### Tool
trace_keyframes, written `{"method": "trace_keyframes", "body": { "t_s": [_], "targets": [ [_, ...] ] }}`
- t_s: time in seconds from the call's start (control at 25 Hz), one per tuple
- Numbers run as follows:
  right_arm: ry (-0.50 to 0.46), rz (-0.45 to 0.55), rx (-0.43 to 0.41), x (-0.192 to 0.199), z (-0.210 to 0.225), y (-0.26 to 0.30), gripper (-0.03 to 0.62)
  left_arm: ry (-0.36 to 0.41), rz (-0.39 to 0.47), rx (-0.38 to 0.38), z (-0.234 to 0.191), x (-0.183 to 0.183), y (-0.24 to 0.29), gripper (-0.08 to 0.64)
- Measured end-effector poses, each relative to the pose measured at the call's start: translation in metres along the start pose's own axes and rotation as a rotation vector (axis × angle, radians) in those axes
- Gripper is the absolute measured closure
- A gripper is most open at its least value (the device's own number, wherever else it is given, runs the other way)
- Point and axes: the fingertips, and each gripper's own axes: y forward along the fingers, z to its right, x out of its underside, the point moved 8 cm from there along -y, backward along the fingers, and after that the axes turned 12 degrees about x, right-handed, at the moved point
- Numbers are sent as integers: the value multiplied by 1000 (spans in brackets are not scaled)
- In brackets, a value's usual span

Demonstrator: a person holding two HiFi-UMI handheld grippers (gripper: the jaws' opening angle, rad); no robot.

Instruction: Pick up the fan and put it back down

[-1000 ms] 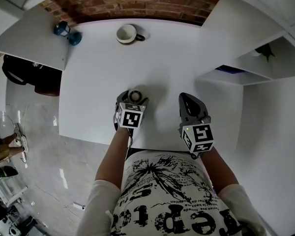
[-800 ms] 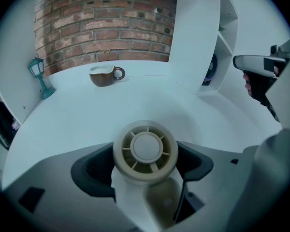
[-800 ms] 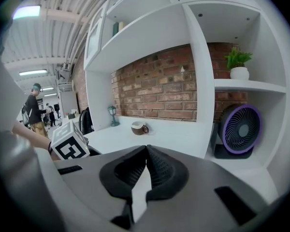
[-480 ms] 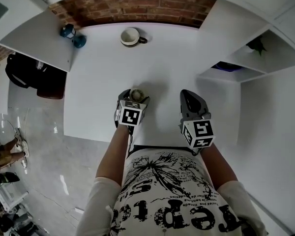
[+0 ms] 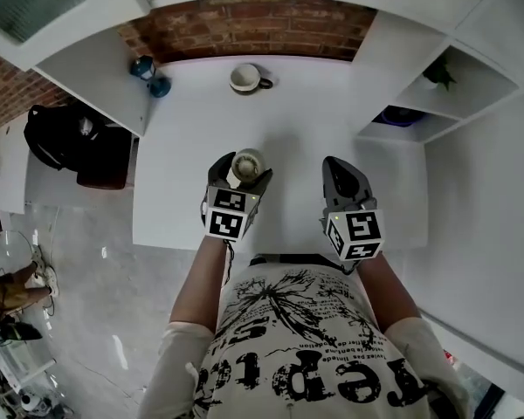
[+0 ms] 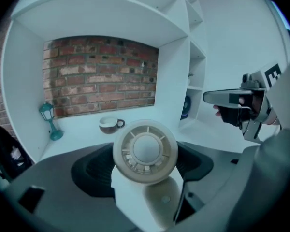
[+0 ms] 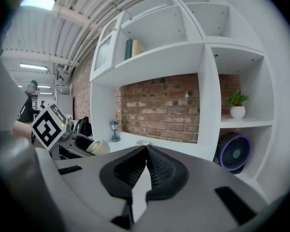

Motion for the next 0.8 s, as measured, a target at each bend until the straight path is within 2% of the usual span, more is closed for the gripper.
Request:
{"method": "trace_keyframes", "body": {
  "t_s": [0.4,0.72,0.8],
  "targets": [
    [-47,155,33,-43,-39,-51,577,155,261,16,16,-47,-108,175],
    [-57,229,29,-61,-60,-80,577,225,489,11,29,-59,-185,175],
    [-57,243,28,-64,-63,-85,577,231,522,11,30,-58,-197,175]
  ]
}}
